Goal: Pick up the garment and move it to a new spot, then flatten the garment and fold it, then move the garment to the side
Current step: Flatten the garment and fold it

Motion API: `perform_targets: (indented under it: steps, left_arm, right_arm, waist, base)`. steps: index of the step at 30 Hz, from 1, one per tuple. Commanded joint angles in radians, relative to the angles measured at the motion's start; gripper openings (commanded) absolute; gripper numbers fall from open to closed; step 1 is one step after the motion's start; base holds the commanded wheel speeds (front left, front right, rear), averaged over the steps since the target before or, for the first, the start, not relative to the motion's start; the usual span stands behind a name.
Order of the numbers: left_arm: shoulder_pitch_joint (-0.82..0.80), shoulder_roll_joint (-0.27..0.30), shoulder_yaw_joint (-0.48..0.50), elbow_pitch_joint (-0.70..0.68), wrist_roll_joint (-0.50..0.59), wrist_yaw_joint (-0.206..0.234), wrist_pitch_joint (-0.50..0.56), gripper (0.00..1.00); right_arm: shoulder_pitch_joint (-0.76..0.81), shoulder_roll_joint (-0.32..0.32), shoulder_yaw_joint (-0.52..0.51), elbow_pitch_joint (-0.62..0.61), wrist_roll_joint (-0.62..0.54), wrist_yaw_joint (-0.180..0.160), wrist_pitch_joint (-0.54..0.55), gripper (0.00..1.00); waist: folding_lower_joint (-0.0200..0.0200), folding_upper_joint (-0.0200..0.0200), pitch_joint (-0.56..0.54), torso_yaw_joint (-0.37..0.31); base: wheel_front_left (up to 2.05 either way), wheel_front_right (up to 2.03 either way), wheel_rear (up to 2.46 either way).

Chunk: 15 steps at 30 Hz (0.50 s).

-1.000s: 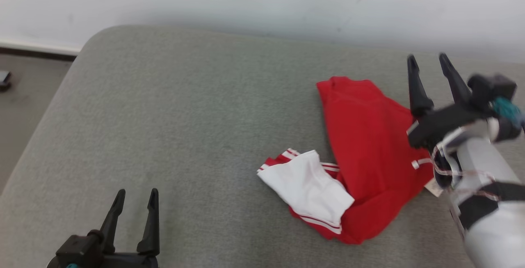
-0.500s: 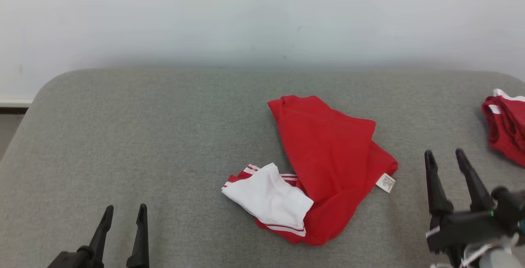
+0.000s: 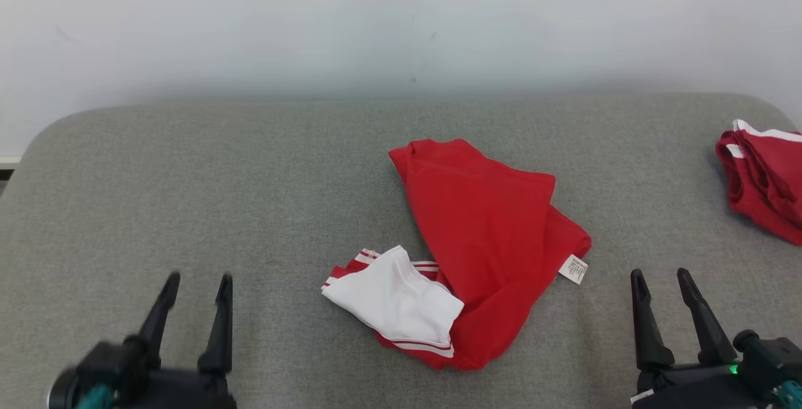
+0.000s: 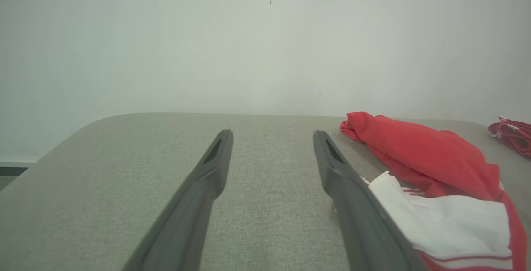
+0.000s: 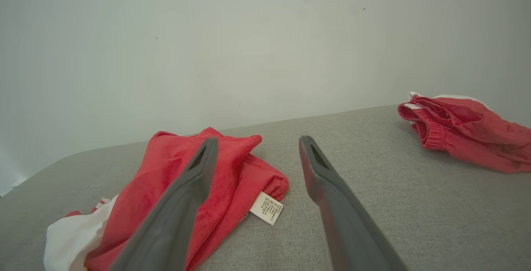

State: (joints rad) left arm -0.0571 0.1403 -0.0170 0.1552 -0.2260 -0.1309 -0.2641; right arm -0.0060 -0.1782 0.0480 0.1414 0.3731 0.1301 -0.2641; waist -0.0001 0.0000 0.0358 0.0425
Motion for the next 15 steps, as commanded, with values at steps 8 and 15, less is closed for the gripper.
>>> perform_targets:
  steps: [8,15]
  left_arm:
    - [-0.308,0.117,-0.17,0.113,-0.078,0.001,0.023,1.0]
    - [-0.492,0.174,-0.339,0.23,-0.177,0.001,0.127,1.0]
  right_arm:
    - [-0.048,0.018,0.021,0.034,-0.048,0.001,0.0,1.0]
    - [-0.077,0.033,0.011,0.054,-0.071,0.001,0.0,1.0]
  waist:
    - [0.0001,0.0,0.067,-0.069]
    - [0.0001,0.0,0.126,-0.138]
  base:
    - [0.0,0.0,0.0]
    - [0.0,0.0,0.0]
